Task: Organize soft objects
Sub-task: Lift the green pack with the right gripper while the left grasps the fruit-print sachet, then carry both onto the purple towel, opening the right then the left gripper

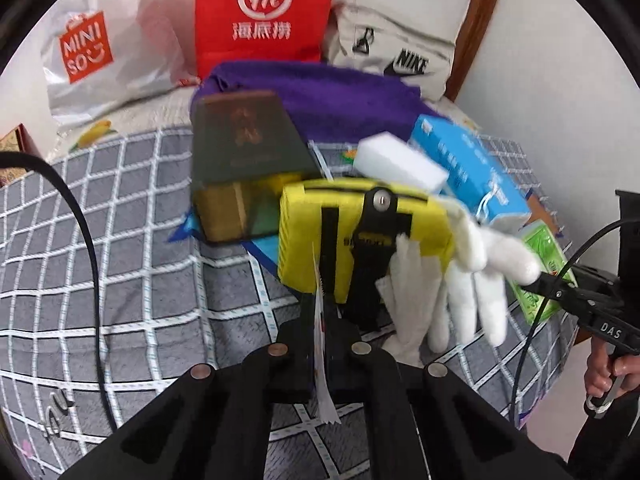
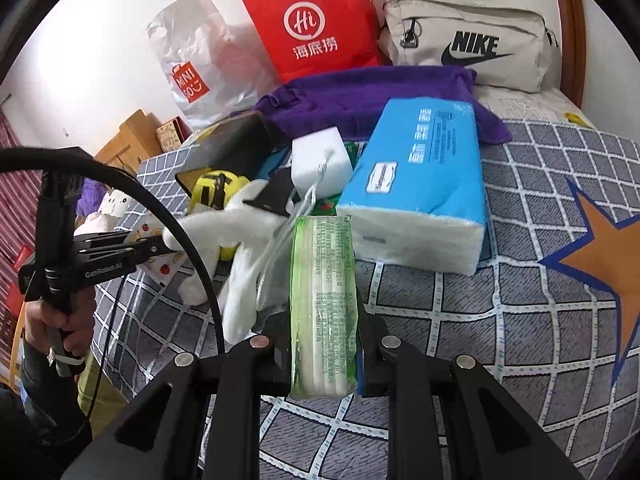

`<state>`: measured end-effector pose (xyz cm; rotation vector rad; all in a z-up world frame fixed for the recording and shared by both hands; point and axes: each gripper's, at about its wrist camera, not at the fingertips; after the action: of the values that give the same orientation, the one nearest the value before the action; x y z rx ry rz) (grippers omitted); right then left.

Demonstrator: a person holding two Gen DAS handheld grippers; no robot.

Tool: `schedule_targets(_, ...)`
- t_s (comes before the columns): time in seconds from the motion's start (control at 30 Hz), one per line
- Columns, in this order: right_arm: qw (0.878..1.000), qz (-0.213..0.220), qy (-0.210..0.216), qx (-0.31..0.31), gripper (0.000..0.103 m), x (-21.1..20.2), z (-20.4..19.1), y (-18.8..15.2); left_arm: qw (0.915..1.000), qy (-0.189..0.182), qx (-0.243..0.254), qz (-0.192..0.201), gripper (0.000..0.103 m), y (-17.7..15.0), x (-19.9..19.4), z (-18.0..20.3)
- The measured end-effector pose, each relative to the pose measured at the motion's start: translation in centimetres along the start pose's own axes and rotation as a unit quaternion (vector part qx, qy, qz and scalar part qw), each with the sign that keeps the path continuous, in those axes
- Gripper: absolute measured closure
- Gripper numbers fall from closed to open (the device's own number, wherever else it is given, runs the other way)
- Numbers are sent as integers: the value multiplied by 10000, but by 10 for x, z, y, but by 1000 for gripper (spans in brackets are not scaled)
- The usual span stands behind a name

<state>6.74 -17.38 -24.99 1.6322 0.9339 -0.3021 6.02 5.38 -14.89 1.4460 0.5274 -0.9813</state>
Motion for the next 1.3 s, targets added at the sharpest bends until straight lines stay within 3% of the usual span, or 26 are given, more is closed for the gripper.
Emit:
schedule_targets(0.3,9998,160,-78,-93,82,-26,-12,29,9994,162,-252,190,99,23,-30,-18)
schedule_targets(0.63,9985,461,-213,-210,82,-28,-16,92,9975,420,-436,360,99,65,-42,-44)
schedule_targets(1.3,9945,572,-874,46,82,39,26,221,9976,475,-321,398,99,186,10,-86)
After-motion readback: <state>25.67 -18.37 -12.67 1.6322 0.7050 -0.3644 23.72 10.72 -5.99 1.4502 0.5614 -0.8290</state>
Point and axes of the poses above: each gripper's, at about its wrist camera, not at the fingertips, and x roughly the way its jaws point, z to its right, y to its top, and after that the axes turned 6 degrees about x, right-handed
